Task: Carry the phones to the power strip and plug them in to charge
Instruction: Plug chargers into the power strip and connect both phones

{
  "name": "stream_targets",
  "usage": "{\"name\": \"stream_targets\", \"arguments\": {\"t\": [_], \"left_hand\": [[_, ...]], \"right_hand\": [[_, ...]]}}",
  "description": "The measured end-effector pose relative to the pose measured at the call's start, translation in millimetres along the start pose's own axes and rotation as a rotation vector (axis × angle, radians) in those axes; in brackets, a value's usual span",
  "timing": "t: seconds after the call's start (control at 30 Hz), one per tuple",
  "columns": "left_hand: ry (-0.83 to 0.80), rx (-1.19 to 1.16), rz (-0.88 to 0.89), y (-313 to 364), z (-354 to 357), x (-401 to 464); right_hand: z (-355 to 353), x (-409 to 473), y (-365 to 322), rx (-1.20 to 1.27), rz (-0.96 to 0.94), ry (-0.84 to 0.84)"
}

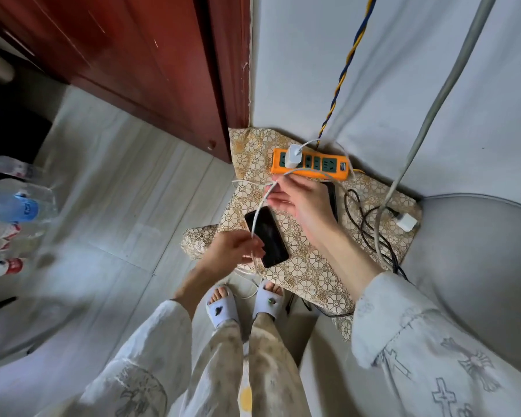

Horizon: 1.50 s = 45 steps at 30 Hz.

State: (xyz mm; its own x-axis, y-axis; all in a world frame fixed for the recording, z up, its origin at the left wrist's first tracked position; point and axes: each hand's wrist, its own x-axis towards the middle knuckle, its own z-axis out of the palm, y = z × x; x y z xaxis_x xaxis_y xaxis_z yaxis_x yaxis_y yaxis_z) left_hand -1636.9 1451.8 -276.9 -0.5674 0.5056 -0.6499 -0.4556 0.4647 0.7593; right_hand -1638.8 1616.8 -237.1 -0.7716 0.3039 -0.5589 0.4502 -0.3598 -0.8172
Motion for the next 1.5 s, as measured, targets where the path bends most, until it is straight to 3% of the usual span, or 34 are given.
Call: {"name": "stream_targets", "arguments": {"t": [0.07,0.17,0.23,0.3,0.4,0.5,0.57,0.67,0.8,0.87,0.97,1.07,1.17,1.37,1.43,1.5], "left_hand": [[0.097,-0.106,0.035,16.6,-11.7,-1.6],[0.126,-0.474,0.072,41.5,-35.0,-2.3],[0.173,-0.671,0.089,55.3,-47.7,1.8],[0.25,-0.751,0.094,62.1,-54.2,4.3],[0.316,-0.819,0.092,59.5,-58.9,0.9],[0.356,-0.84,0.099,52.1,-64.1,-3.6],[0.327,-0.775,0.072,47.1,-61.9,-5.4],[0.161,-0.404,0.031,30.0,-43.6,-16.8],[-0.198,0.104,0.047,3.5,-14.4,-33.2],[-0.158,0.215,0.086,6.1,-8.4,-34.4],[0.087,0.051,0.143,20.5,-15.4,-31.6],[0.286,-0.424,0.161,36.9,-40.0,-29.3],[0.333,-0.733,0.184,52.9,-63.6,-28.1],[0.546,-1.032,0.204,49.5,-94.1,-32.3],[0.521,-1.003,0.09,39.5,-95.2,-35.2],[0.386,-0.83,-0.038,29.7,-82.5,-36.0]], "right_hand": [[-3.4,-4.9,8.3,-0.135,0.008,-0.027],[-6.4,-22.7,31.9,-0.577,0.087,-0.343],[-3.0,-35.1,45.1,-0.653,0.168,-0.517],[1.6,-44.4,48.1,-0.566,0.216,-0.56],[4.4,-49.6,42.9,-0.347,0.319,-0.558],[-0.1,-48.6,39.1,-0.525,0.22,-0.491],[-5.9,-47.9,36.7,-0.517,0.171,-0.381],[-10.4,-46.3,25.4,-0.21,0.137,-0.227],[-1.0,-34.8,4.6,0.094,0.094,-0.118],[4.6,-29.5,-0.6,0.058,0.072,-0.08],[2.5,-29.1,7.8,-0.104,0.128,-0.098],[-0.1,-43.6,33.3,-0.403,0.254,-0.369],[13.2,-55.3,51.3,-0.615,0.24,-0.555],[7.3,-44.0,56.3,-0.834,0.099,-0.314],[2.3,-45.6,53.5,-0.706,0.075,-0.213],[4.7,-46.9,47.3,-0.621,0.015,-0.179]]}}
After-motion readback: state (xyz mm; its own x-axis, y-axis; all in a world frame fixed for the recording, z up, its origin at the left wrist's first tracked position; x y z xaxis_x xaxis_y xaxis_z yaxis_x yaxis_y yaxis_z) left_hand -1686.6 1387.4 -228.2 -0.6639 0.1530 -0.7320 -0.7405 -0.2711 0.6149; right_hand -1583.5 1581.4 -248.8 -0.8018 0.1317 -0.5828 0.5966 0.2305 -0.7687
